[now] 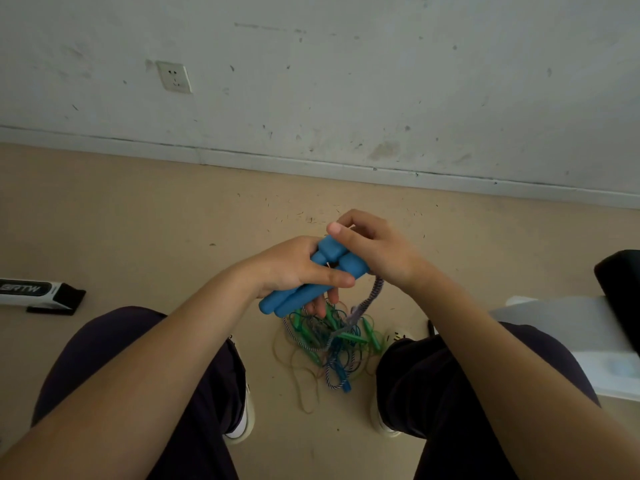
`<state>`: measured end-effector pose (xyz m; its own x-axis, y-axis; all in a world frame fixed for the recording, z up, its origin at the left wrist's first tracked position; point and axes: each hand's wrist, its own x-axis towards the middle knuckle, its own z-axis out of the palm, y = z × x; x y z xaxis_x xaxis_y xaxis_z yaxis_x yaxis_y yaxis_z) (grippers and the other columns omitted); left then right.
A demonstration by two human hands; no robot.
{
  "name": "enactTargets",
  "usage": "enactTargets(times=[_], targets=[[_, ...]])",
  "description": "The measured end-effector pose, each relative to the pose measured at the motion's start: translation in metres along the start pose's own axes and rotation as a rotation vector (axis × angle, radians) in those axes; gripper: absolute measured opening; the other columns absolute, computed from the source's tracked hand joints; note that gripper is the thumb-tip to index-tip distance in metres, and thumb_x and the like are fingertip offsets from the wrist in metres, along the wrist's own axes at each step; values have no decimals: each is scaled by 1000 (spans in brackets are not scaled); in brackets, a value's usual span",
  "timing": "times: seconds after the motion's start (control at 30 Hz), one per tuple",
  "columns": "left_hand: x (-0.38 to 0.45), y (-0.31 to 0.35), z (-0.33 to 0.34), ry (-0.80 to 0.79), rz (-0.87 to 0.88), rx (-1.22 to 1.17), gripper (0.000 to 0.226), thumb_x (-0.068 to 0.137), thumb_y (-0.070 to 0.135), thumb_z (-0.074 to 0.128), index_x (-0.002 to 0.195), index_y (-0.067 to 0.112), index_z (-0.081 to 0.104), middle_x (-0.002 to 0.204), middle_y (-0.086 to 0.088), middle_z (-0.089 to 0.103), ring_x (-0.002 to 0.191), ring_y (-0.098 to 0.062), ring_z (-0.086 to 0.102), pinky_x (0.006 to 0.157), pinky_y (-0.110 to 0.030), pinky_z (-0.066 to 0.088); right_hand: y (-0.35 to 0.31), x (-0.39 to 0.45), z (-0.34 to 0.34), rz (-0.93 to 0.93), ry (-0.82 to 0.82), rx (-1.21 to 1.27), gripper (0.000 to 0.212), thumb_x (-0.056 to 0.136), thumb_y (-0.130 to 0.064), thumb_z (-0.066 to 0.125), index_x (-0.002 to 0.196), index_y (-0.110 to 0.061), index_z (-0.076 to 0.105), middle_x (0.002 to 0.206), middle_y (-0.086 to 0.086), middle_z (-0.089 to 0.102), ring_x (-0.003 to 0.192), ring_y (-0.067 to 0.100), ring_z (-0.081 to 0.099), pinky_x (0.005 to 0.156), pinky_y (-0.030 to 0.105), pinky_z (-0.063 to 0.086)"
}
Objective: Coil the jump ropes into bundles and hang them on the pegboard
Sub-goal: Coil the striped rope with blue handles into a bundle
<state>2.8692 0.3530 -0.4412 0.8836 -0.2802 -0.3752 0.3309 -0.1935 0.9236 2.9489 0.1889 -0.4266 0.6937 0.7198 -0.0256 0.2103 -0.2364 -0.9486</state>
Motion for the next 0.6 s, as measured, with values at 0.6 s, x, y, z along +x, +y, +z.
enactTargets(times=[0.6], targets=[[-3, -3, -11, -4, 52, -193, 26, 93, 40, 63, 96, 14, 62, 66, -4, 59, 47, -18, 54, 42, -23, 39, 5, 7, -36, 133, 289, 302, 38, 97, -48, 45, 83, -16, 59, 56, 0, 46, 47, 15, 38, 47, 26, 35]])
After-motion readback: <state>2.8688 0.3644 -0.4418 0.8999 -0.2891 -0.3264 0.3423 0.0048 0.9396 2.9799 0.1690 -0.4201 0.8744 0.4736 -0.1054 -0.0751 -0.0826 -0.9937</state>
